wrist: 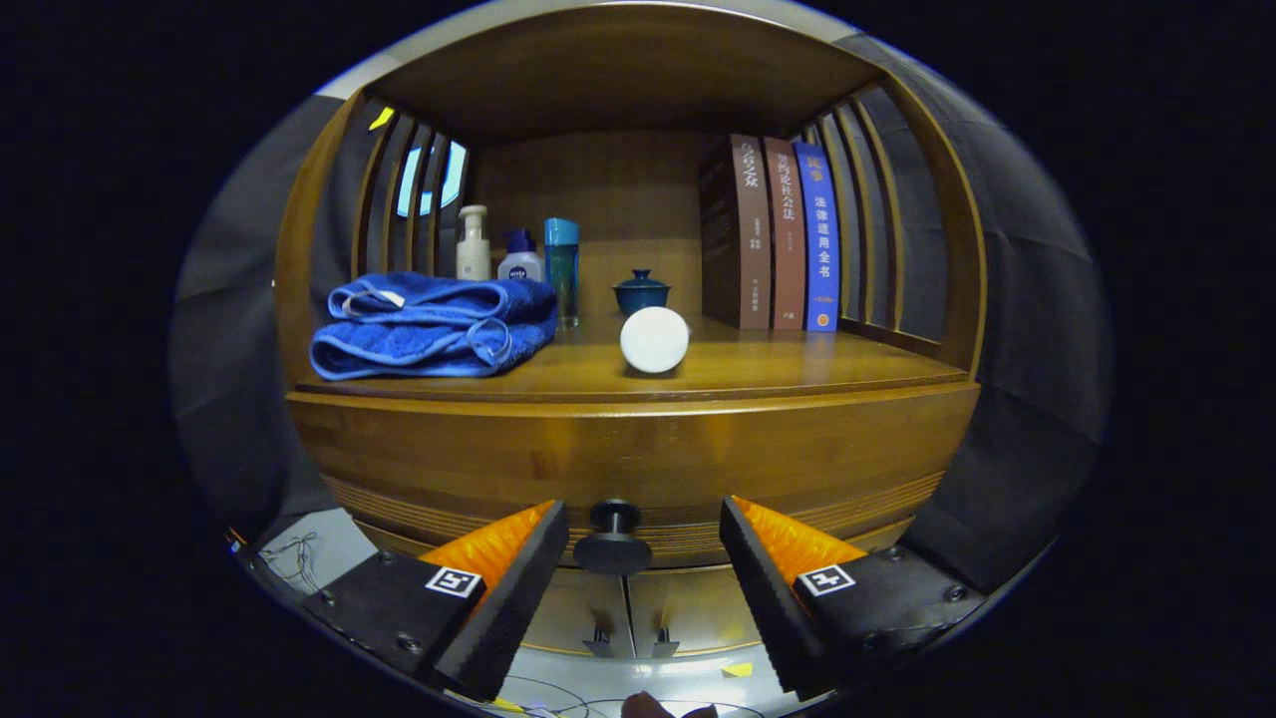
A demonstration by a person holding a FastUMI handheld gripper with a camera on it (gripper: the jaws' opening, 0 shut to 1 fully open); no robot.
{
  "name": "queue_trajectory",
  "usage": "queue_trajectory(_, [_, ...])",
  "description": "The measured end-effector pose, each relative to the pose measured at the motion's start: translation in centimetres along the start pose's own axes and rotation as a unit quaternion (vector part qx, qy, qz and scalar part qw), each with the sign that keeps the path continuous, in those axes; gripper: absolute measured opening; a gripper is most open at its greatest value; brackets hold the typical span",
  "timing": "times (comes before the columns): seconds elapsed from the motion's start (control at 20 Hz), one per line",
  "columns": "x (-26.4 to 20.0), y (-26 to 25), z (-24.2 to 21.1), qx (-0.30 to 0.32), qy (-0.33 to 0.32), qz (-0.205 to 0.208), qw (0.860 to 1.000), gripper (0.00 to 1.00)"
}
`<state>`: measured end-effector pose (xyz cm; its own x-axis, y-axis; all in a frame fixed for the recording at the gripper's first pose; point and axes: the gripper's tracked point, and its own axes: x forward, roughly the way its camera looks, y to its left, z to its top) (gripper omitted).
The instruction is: Pull open the drawer, take out the items inside it, and place them on the countertop above the cabinet.
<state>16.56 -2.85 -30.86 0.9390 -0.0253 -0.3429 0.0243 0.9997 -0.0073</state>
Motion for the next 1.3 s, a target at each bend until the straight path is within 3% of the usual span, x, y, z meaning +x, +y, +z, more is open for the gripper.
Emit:
queue_trajectory(0.6, [-13.3,4.2,12.5,-0.010,-0.151,0.084,0.985,0.99])
queue_trajectory(0.8, [-16.9,2.5,14.5,-0.035,-0.184,0.055,0.981,0.98])
queue_trajectory(1.3, [-19.6,0.0,16.9,0.017,-0.195,0.053,0.979,0.98])
